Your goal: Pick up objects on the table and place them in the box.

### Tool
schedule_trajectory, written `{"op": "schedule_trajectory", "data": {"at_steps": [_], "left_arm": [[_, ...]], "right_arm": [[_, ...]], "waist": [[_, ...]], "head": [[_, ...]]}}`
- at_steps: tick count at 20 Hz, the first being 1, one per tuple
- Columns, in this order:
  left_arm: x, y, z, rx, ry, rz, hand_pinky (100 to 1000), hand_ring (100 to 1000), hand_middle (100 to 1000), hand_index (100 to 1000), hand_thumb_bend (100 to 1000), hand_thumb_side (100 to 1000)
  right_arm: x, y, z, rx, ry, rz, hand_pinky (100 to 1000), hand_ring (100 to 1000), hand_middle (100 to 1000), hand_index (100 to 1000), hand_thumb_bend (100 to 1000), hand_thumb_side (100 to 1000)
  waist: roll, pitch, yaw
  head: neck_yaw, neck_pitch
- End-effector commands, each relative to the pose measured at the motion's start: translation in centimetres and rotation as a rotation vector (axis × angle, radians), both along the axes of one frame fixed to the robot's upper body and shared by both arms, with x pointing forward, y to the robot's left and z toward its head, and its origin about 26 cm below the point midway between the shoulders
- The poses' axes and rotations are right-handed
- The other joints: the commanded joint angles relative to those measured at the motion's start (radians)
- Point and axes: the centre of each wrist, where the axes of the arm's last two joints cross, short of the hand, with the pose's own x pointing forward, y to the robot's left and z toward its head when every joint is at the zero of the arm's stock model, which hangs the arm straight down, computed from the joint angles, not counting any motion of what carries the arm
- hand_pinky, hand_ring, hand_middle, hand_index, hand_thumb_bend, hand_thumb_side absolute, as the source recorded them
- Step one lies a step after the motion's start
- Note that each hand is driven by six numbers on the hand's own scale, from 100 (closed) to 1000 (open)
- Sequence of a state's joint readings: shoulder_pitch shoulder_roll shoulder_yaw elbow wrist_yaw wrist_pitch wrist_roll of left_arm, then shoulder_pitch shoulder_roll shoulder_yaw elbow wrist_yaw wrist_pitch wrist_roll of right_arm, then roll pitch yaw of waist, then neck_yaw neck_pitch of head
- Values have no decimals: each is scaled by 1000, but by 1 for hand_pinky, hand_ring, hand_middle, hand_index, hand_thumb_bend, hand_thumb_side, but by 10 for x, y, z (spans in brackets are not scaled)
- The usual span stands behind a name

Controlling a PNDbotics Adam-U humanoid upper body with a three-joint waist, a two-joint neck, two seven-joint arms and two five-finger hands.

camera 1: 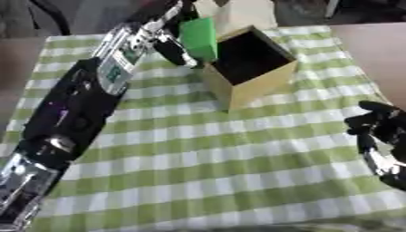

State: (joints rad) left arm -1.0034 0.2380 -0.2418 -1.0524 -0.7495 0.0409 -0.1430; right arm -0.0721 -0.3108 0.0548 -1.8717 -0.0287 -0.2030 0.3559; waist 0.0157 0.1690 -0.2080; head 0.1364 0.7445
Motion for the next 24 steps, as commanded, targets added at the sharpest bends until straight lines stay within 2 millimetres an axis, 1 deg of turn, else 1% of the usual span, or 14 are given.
{"op": "schedule_trajectory", "data": {"at_steps": [1,2,4,6,7,9,10,11,13,14,16,18,21,24], "left_arm": [[8,-11,0,-28,-54,37,534,404,322,544,702,100],[10,-14,-4,-34,-59,51,535,406,325,546,703,100],[13,-18,-12,-52,-71,83,551,448,371,584,750,100],[15,-20,-19,-70,-84,108,587,523,460,666,837,105],[16,-20,-22,-76,-89,118,614,587,530,724,901,163],[16,-20,-26,-80,-95,130,661,668,634,782,978,233],[16,-19,-28,-77,-95,131,686,708,689,807,1000,256],[16,-19,-29,-74,-96,130,701,734,723,823,1000,273],[16,-17,-28,-80,-104,128,724,767,767,848,1000,287],[15,-16,-27,-88,-111,125,725,769,767,845,1000,288],[14,-15,-22,-117,-129,114,709,743,739,831,1000,278],[12,-13,-13,-167,-151,93,687,698,679,810,1000,272],[2,-5,14,-250,-206,25,673,666,635,794,1000,266],[-16,13,43,-347,-237,-52,661,651,620,787,980,254]], "right_arm": [[2,4,7,-1,-20,33,709,775,614,885,100,231],[2,5,7,-2,-19,40,709,775,614,885,100,231],[2,7,7,-3,-18,50,709,775,614,885,100,232],[3,8,7,-3,-18,56,709,775,613,885,100,233],[3,8,7,-3,-17,58,708,775,613,884,100,234],[3,8,7,-4,-16,60,708,775,613,884,100,234],[3,8,7,-5,-16,60,708,775,613,884,100,234],[3,8,7,-5,-15,59,708,775,613,884,100,234],[3,8,6,-6,-14,58,708,775,613,884,100,233],[3,8,6,-6,-13,57,708,775,613,884,100,234],[3,8,6,-6,-12,55,708,775,613,884,100,233],[3,7,6,-7,-11,53,708,775,613,884,100,233],[3,5,6,-9,-11,45,708,775,613,884,100,232],[2,2,4,-12,-8,26,708,775,613,884,100,230]], "waist": [[-5,-9,-9],[-5,-7,-15],[-3,-3,-25],[-2,-1,-31],[-2,0,-32],[-2,1,-33],[-1,1,-33],[-1,1,-32],[0,0,-31],[0,-1,-30],[0,-3,-26],[0,-5,-21],[2,-8,-10],[3,-12,6]], "head": [[17,-17],[21,-20],[26,-24],[26,-26],[25,-26],[23,-27],[22,-27],[22,-27],[21,-27],[20,-27],[18,-27],[15,-26],[9,-25],[-6,-24]]}}
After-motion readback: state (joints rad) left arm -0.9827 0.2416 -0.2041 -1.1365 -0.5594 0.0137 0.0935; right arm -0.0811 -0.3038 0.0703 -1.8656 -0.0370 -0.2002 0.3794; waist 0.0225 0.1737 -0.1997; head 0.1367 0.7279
